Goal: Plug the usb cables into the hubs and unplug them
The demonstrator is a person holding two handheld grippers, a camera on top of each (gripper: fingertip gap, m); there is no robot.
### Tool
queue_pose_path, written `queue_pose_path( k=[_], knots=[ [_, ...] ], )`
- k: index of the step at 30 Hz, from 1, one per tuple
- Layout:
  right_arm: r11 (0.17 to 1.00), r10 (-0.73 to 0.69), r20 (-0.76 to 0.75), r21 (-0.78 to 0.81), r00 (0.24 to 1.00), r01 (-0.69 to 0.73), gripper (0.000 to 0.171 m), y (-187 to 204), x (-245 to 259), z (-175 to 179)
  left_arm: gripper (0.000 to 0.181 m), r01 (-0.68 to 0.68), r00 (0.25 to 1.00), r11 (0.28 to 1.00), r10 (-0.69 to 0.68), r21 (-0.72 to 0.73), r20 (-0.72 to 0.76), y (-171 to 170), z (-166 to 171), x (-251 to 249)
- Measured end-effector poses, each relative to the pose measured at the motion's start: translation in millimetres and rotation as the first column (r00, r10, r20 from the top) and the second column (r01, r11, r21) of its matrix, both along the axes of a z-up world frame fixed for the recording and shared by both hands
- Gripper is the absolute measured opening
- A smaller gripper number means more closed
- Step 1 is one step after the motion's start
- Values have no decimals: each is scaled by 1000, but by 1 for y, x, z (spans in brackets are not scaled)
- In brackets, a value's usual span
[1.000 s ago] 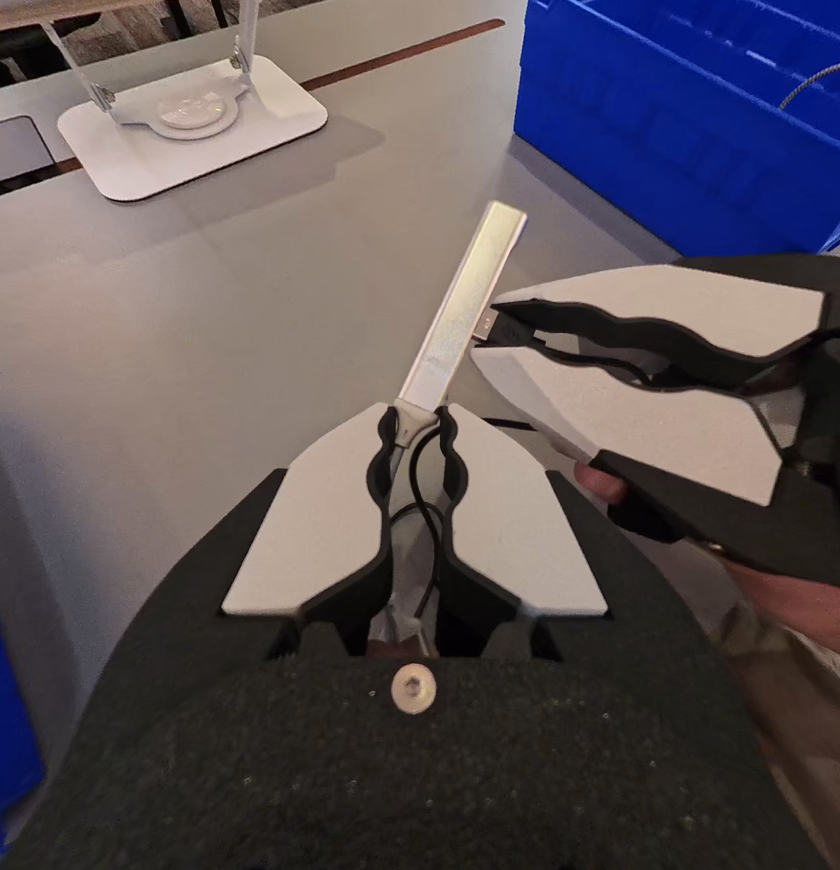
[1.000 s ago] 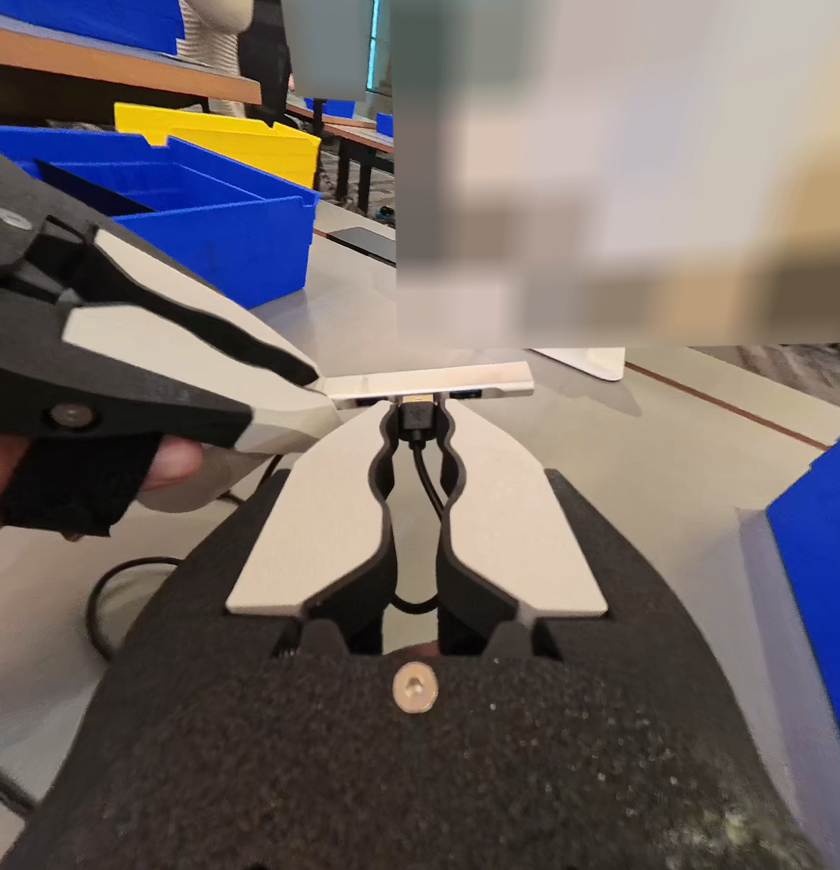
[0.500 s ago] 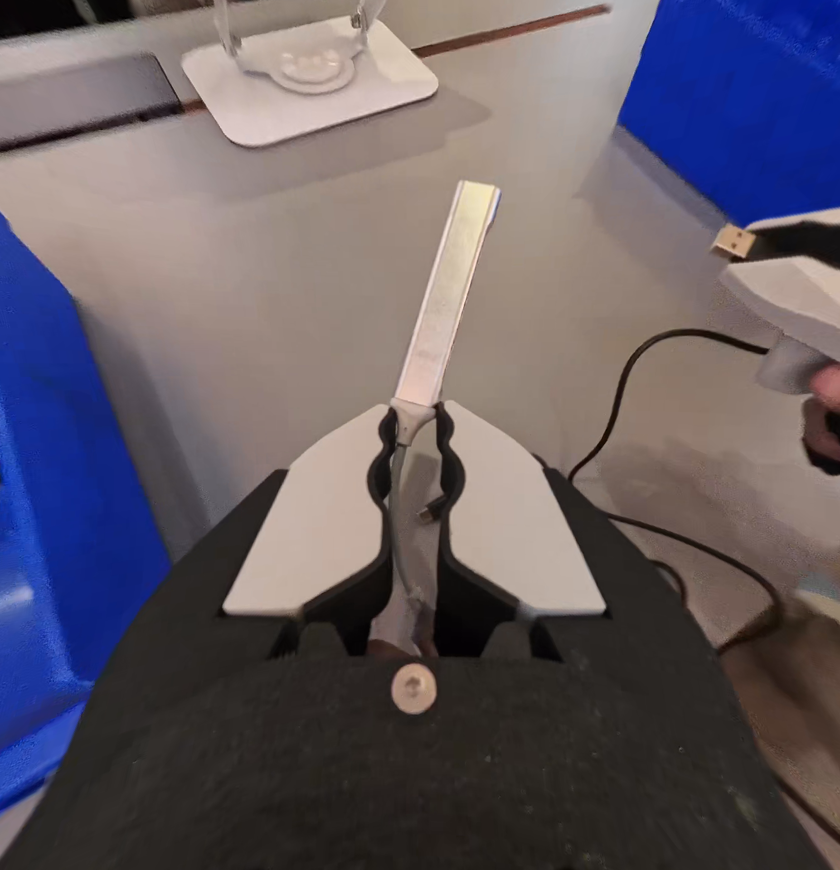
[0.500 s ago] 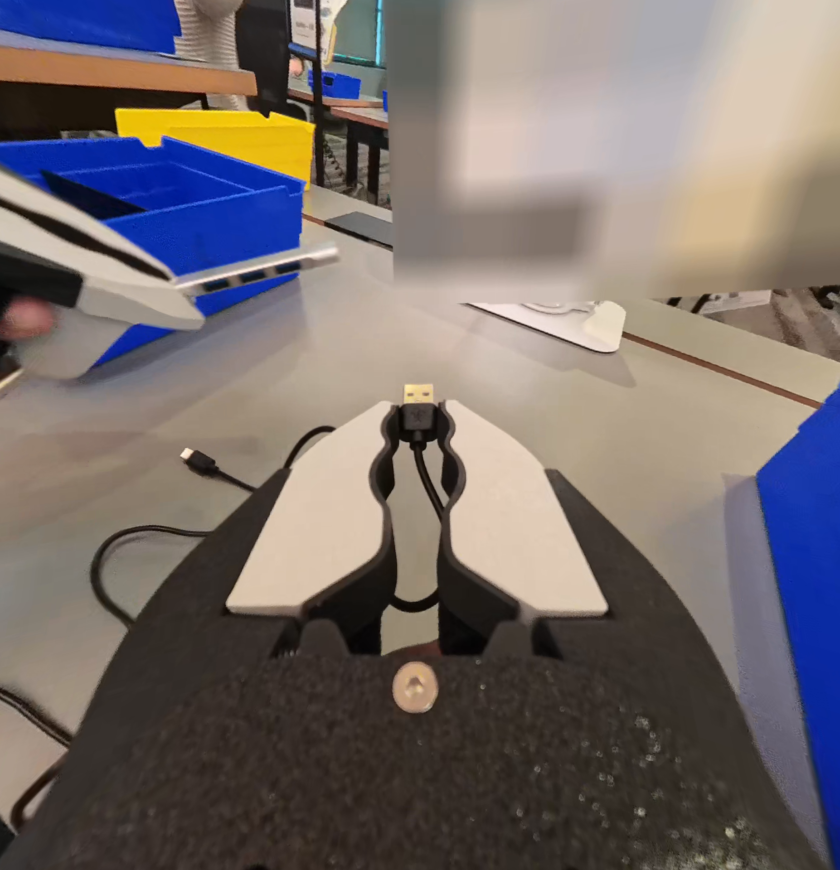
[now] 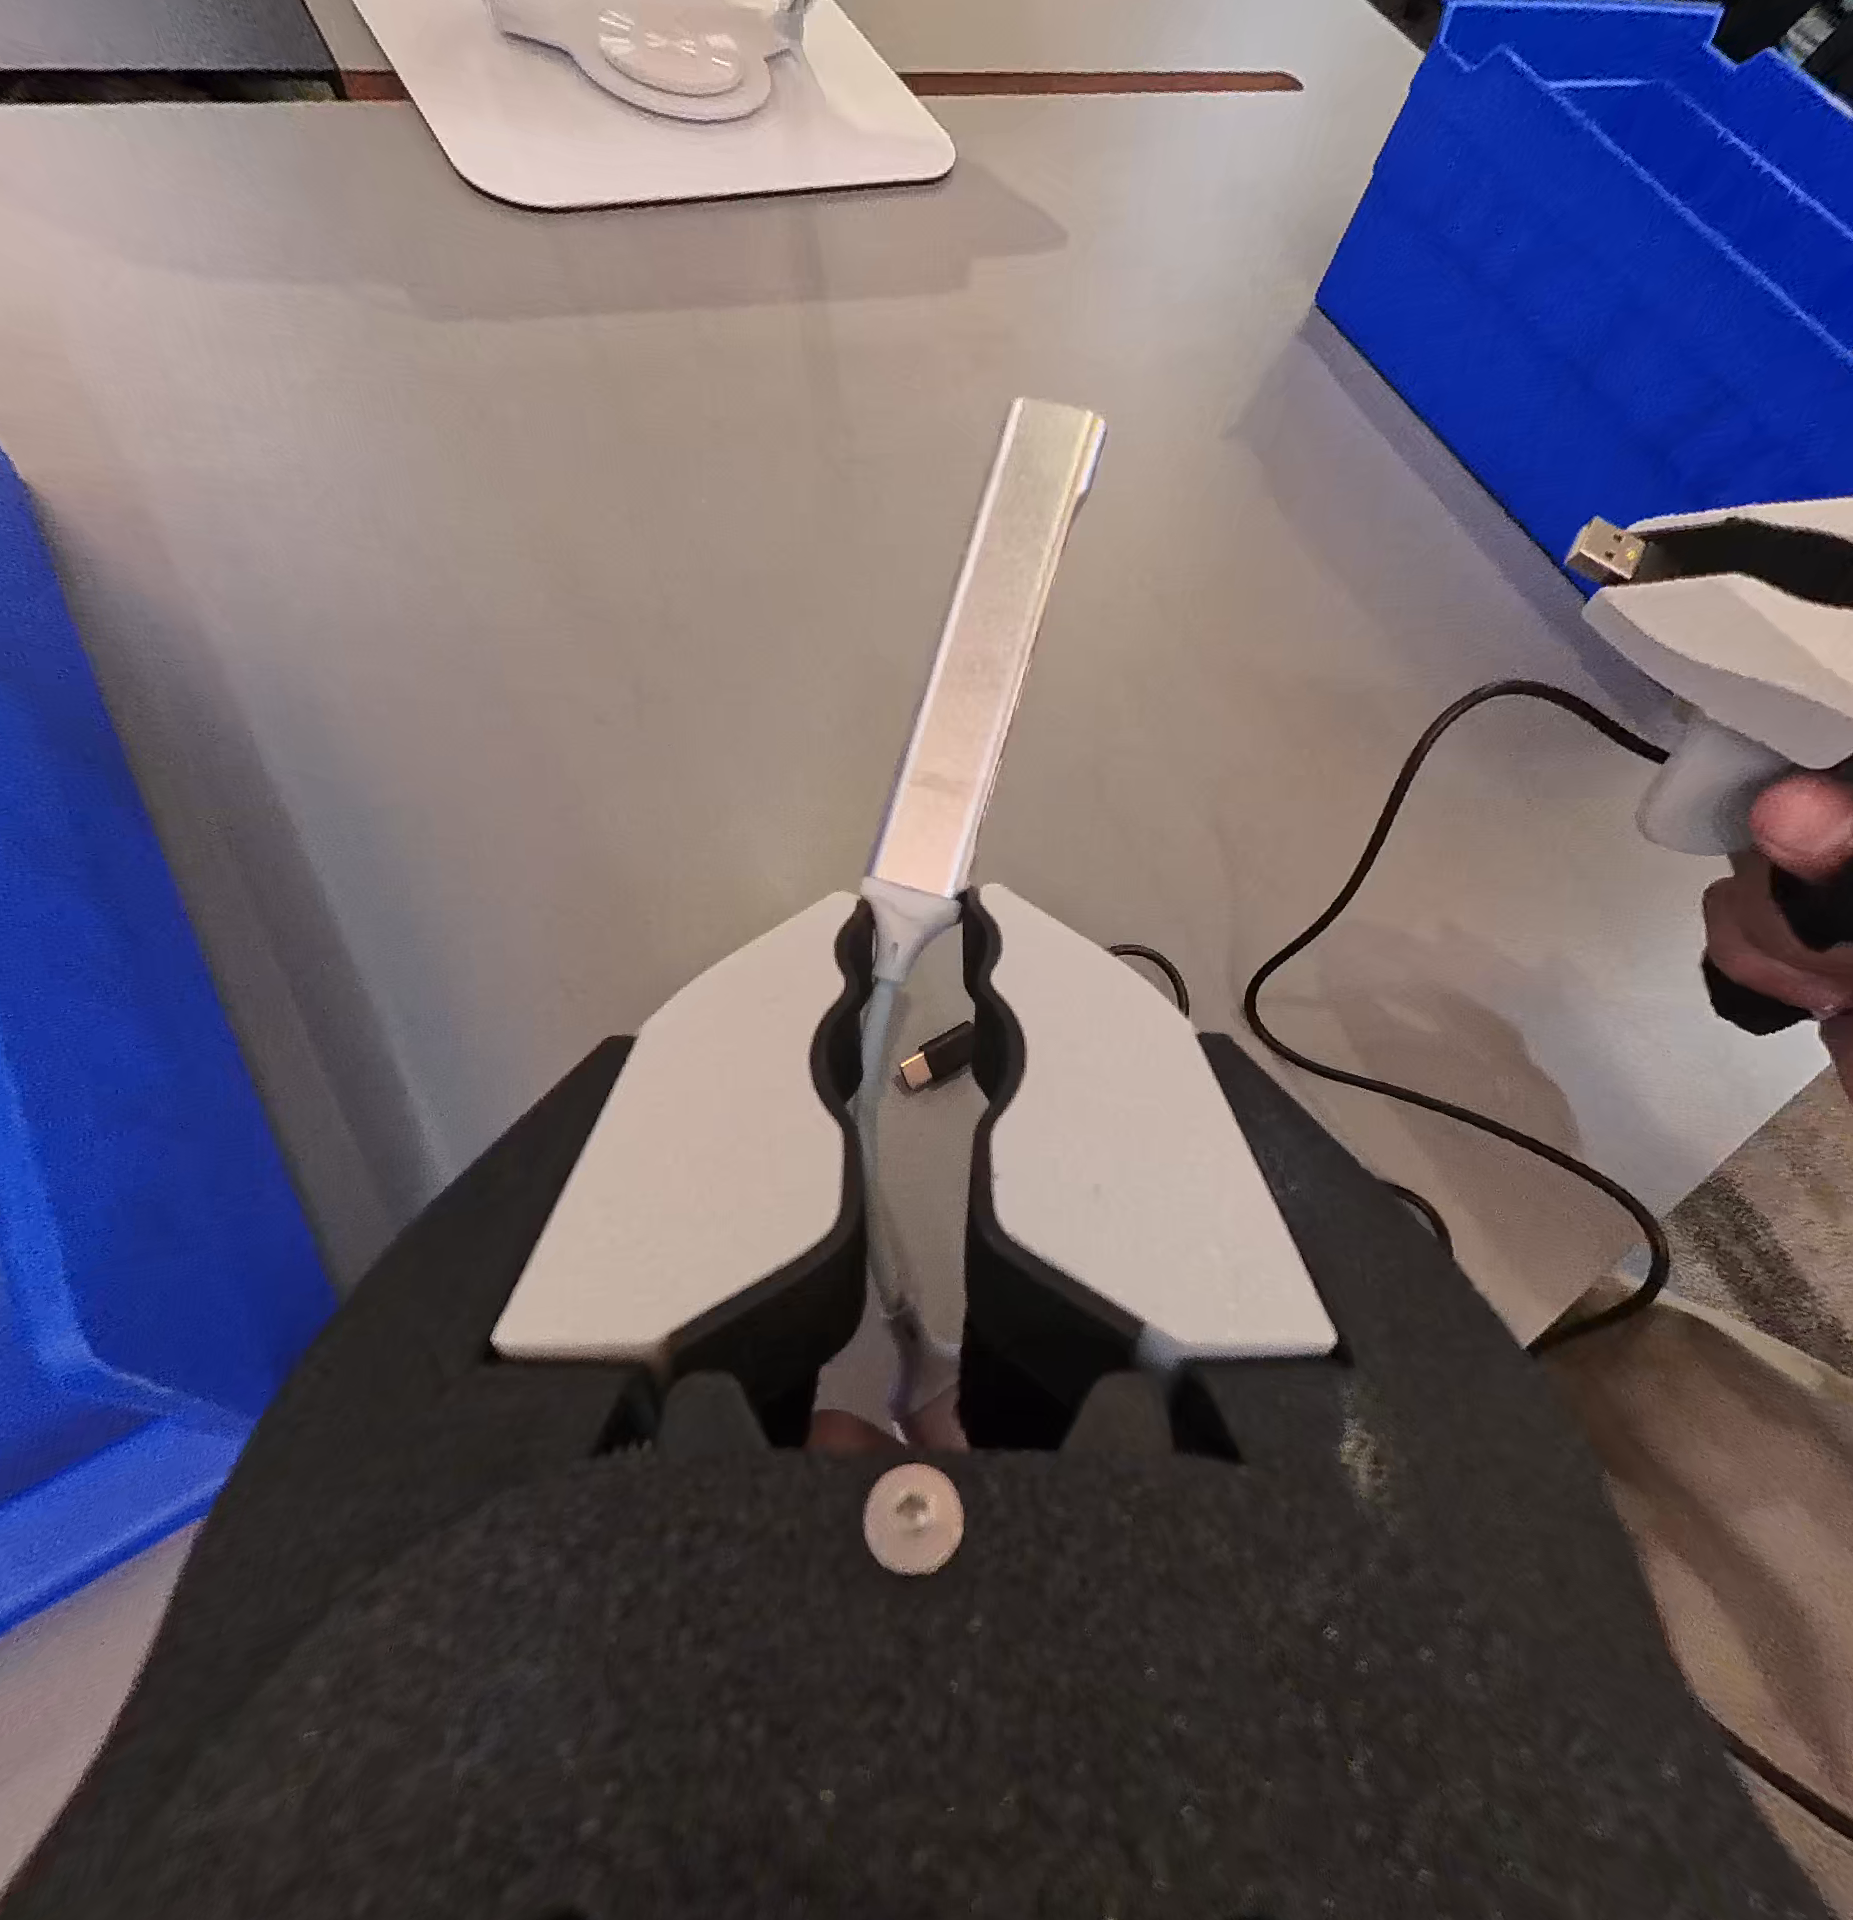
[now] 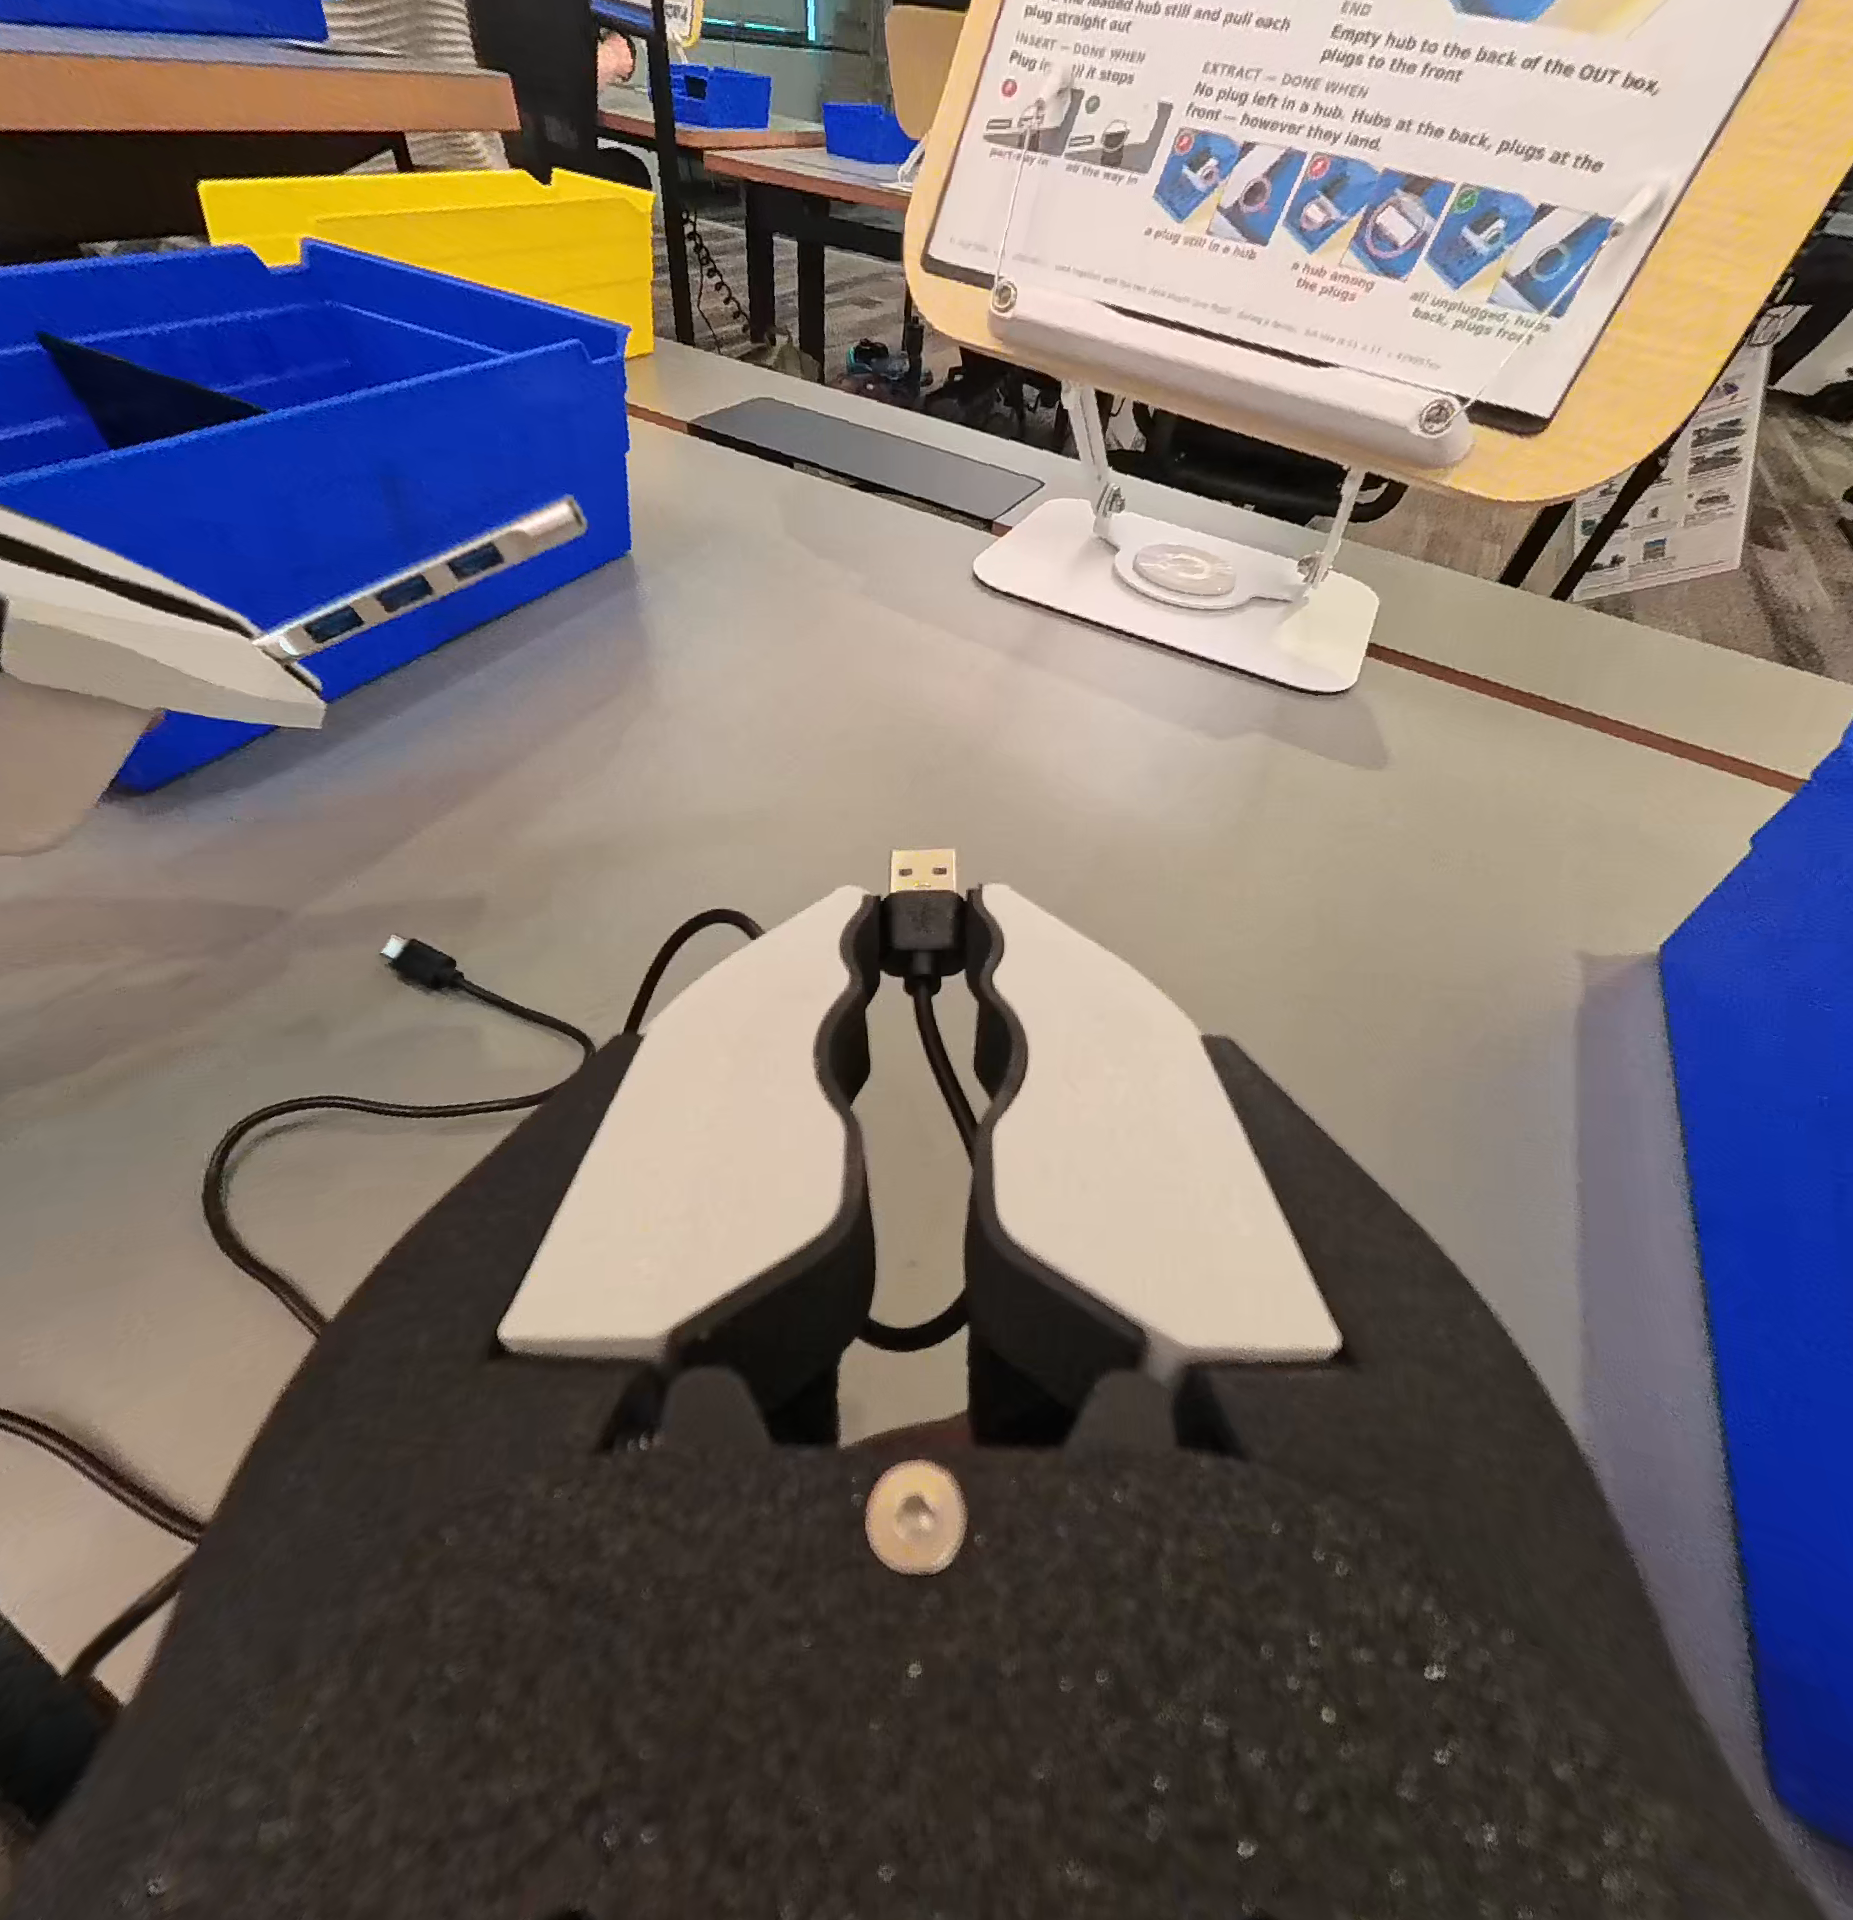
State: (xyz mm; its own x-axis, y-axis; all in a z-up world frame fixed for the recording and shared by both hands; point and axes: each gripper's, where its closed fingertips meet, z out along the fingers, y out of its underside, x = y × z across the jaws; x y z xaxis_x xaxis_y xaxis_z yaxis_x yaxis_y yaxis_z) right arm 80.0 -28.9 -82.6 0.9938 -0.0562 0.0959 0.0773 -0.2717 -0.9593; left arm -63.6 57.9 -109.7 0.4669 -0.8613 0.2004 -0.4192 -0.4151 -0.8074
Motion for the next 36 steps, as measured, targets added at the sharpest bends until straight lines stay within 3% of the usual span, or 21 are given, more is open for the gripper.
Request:
queue_pose_path(
  k=[4, 7, 9, 15, 20, 23, 28, 32, 35, 36],
  knots=[
    [1000, 9, 0, -1, 1000, -9, 15, 2, 1, 3, 16, 21, 1000, 1000, -21, 13, -2, -4, 2, 3],
    [1000, 23, 90, 15, 996, -25, 15, 10, 19, 40, 16, 42, 999, 999, -42, 13, -4, -8, 2, 6],
    [998, 22, 177, 48, 984, -31, 15, 14, 46, 98, 16, 49, 999, 999, -49, 15, -4, -10, 2, 7],
    [982, -99, 390, 185, 916, 27, 15, 6, 145, 318, 16, 87, 996, 996, -87, 7, -2, -17, 1, 11],
    [959, -268, 594, 244, 759, 148, 15, -16, 194, 469, 16, 100, 995, 995, -100, 9, -4, -18, 1, 13],
    [933, -358, 650, 271, 670, 236, 15, -29, 224, 532, 16, 108, 994, 994, -108, 11, -13, -20, -1, 13],
    [908, -415, 667, 268, 619, 320, 15, -34, 263, 578, 16, 120, 993, 993, -119, 16, -23, -22, -2, 15],
    [909, -407, 665, 228, 625, 349, 15, -26, 280, 570, 16, 130, 991, 991, -129, 22, -32, -25, -3, 17],
    [855, -494, 718, 298, 490, 426, 15, -45, 301, 589, 16, 136, 990, 990, -134, 30, -39, -25, -2, 17],
    [853, -511, 676, 323, 531, 409, 15, -53, 302, 601, 16, 133, 990, 990, -131, 35, -42, -25, -2, 16]
  ],
)
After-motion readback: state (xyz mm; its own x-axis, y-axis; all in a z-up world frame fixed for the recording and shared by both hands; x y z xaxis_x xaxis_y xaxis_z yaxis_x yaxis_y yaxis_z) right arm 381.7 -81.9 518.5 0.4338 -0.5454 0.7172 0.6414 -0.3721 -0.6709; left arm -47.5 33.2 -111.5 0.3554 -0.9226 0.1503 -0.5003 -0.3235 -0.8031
